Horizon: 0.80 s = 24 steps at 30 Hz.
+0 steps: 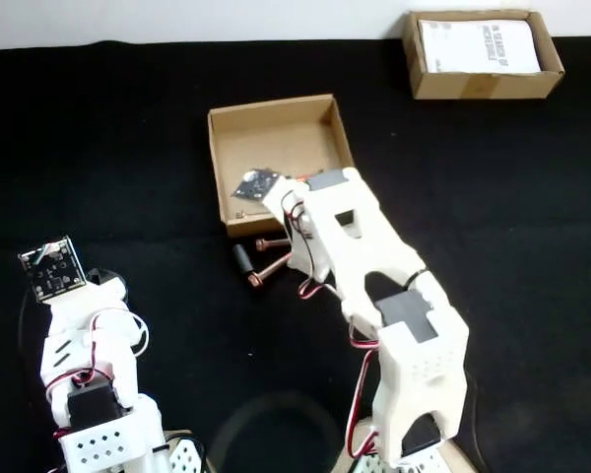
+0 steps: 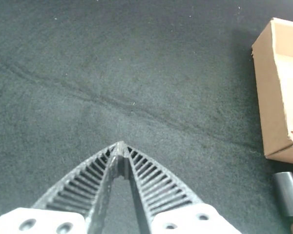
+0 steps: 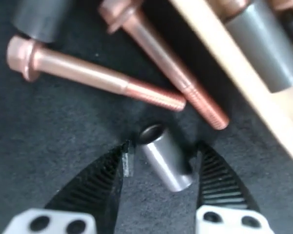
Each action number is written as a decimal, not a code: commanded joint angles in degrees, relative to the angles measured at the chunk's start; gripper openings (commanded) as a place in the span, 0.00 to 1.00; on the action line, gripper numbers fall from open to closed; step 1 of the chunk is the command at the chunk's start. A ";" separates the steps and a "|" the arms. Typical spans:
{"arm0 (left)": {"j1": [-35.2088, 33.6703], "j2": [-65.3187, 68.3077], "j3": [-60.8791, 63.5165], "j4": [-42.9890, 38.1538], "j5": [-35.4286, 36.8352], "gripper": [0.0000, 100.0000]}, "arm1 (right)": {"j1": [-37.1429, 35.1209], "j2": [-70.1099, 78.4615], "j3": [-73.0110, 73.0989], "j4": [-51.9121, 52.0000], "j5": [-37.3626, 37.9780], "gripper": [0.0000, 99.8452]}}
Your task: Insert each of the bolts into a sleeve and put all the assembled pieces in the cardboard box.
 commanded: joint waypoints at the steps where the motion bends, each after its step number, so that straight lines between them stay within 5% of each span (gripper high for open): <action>1: -0.75 -0.48 0.92 0.18 -0.09 0.01 | 3.38 1.54 -0.31 -2.42 -0.35 0.19; 6: -0.75 -0.48 0.92 0.18 -0.09 0.01 | 3.82 1.63 -0.31 -2.24 -0.44 0.00; 11: -0.75 -0.48 0.92 0.18 0.00 0.01 | 4.70 -0.13 -2.77 -0.13 -0.62 0.01; 17: 2.24 -0.48 0.92 0.18 0.09 0.01 | 3.30 -9.63 -17.10 14.29 -1.49 0.01; 24: 9.89 -0.48 0.92 8.44 -0.26 0.01 | 2.15 -20.79 -31.16 29.93 -15.12 0.01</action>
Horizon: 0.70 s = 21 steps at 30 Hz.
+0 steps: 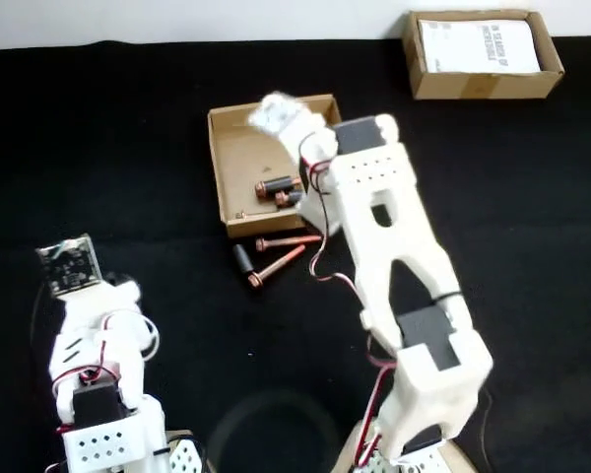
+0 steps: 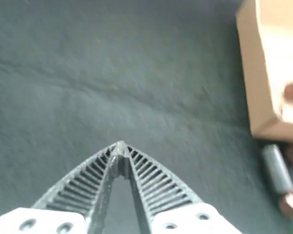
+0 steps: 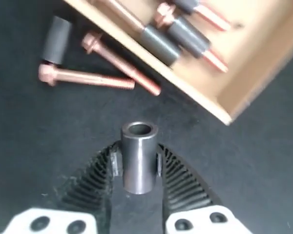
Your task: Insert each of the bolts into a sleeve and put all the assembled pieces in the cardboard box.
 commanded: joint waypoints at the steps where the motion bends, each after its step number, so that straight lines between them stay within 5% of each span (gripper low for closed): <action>1: 5.49 -0.48 0.92 4.66 -0.26 0.01 | 0.04 -8.66 -7.52 5.32 -7.30 0.01; 7: 11.12 -0.40 -2.07 12.48 -6.24 0.01 | 6.20 -19.74 -6.73 5.67 -28.13 0.01; 13: 17.10 3.38 -11.21 18.46 -6.51 0.01 | 11.74 -29.49 7.16 5.49 -35.43 0.01; 21: 24.75 45.14 -47.52 21.45 -5.54 0.05 | 18.95 -40.75 30.90 -2.77 -37.19 0.01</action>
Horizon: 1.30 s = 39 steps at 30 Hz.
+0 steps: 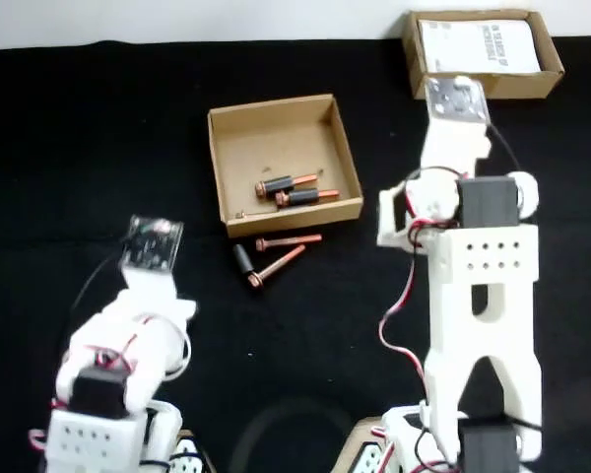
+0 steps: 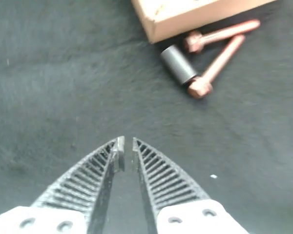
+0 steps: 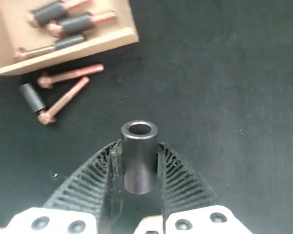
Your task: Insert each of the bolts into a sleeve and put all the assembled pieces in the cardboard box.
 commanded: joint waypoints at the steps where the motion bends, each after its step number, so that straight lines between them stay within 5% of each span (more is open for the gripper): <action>1: 3.30 26.24 -23.52 3.96 3.60 0.05 | 4.53 -8.48 9.27 -6.46 -0.18 0.01; 13: 12.44 86.64 -69.58 29.63 45.10 0.05 | 17.89 -32.57 41.80 -23.08 1.14 0.01; 23: 16.57 114.07 -93.41 30.24 54.33 0.08 | 26.07 -42.68 54.29 -30.73 9.23 0.01; 29: 21.76 115.74 -97.71 30.24 59.96 0.34 | 25.71 -44.44 57.01 -32.66 9.67 0.01; 39: 18.24 115.56 -96.57 30.77 59.87 0.35 | 25.71 -44.18 57.19 -35.38 10.81 0.01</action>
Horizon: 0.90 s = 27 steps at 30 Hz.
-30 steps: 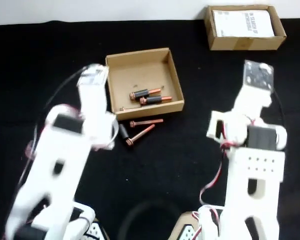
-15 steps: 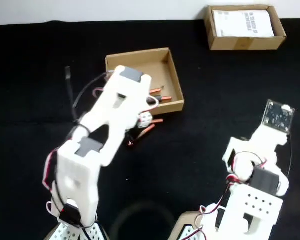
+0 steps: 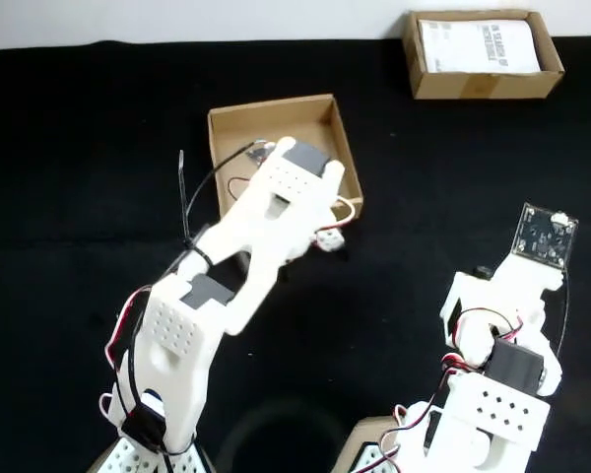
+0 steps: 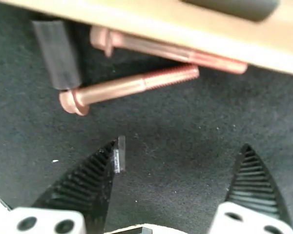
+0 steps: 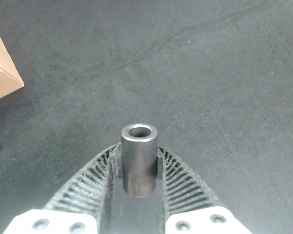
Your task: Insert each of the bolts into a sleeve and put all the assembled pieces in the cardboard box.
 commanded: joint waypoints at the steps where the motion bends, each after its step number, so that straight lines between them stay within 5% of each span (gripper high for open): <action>1: -2.95 -0.75 -0.13 0.79 0.18 0.35 | 0.48 -0.84 -0.13 -1.01 0.53 0.01; 27: -8.92 7.52 7.34 0.35 1.93 0.35 | -4.18 -0.84 -0.31 -2.51 0.53 0.01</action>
